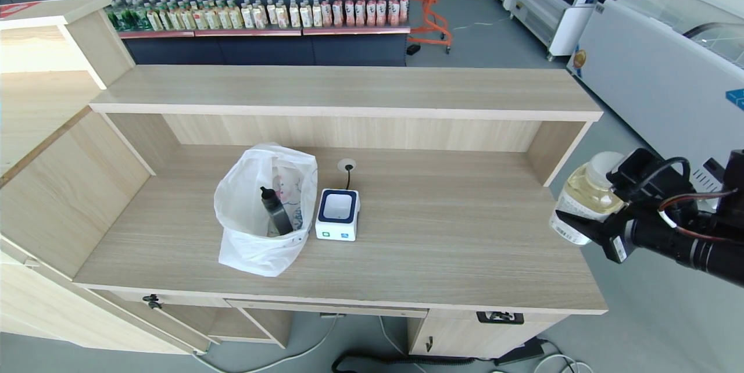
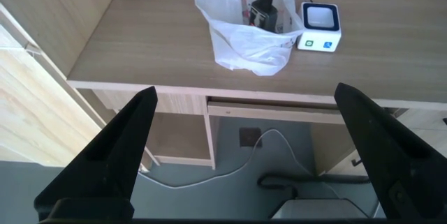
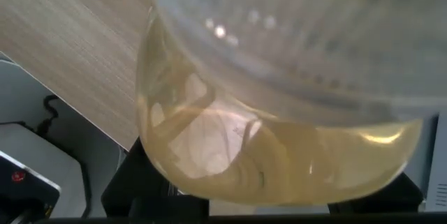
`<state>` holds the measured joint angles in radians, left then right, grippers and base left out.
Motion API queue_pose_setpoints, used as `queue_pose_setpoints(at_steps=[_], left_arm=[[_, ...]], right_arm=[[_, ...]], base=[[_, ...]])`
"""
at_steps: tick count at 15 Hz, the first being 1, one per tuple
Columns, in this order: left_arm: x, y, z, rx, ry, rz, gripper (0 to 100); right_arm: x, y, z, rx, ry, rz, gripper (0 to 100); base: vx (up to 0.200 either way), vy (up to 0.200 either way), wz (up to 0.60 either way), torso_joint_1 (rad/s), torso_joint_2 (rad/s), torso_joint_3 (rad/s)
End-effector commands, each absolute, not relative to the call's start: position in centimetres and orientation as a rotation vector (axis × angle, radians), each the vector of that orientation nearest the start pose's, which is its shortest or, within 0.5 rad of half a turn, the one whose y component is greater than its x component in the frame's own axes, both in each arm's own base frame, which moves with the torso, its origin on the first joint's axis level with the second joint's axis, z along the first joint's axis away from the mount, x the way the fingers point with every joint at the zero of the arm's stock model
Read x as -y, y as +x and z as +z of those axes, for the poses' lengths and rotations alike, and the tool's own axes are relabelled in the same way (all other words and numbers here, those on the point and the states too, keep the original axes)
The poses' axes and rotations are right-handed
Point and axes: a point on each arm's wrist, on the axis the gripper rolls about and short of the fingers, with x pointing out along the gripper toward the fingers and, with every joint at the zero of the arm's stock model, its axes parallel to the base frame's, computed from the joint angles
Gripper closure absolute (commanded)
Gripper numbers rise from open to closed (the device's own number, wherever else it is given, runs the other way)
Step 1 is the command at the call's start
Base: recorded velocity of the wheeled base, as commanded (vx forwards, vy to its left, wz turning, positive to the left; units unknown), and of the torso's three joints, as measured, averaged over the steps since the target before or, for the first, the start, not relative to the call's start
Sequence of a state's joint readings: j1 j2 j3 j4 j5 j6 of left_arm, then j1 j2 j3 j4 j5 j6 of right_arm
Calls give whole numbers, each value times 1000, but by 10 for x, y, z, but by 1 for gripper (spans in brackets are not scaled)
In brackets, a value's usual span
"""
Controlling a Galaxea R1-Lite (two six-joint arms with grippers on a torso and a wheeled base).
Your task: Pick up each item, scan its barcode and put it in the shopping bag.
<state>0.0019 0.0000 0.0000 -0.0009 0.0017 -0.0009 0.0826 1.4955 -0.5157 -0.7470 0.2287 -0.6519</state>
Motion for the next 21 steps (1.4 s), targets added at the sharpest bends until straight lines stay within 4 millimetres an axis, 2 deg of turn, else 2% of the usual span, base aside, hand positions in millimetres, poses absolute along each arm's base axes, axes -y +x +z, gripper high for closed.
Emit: queue_pose_setpoints(at_steps=[1,9,14,17,21], left_arm=[[0,-23,76,-2,-3,3,0],[0,-23,76,-2,-3,5,0],[0,-23,76,-2,-3,5,0],[0,-23,76,-2,3,2,0],[0,-23,76,-2,5,3,0]], right_arm=[[-24,236,170,-133,-625,377,100],[-25,236,159,-185,-563,394,100],[-26,253,162,-176,-551,389,100],[-28,271,162,-140,-556,379,100],[-29,282,157,-113,-559,372,100]], base=[[0,200,0,7,2,-2],[0,200,0,3,4,4],[0,200,0,-2,4,1],[0,200,0,-1,2,-1],[0,0,0,0,0,0]])
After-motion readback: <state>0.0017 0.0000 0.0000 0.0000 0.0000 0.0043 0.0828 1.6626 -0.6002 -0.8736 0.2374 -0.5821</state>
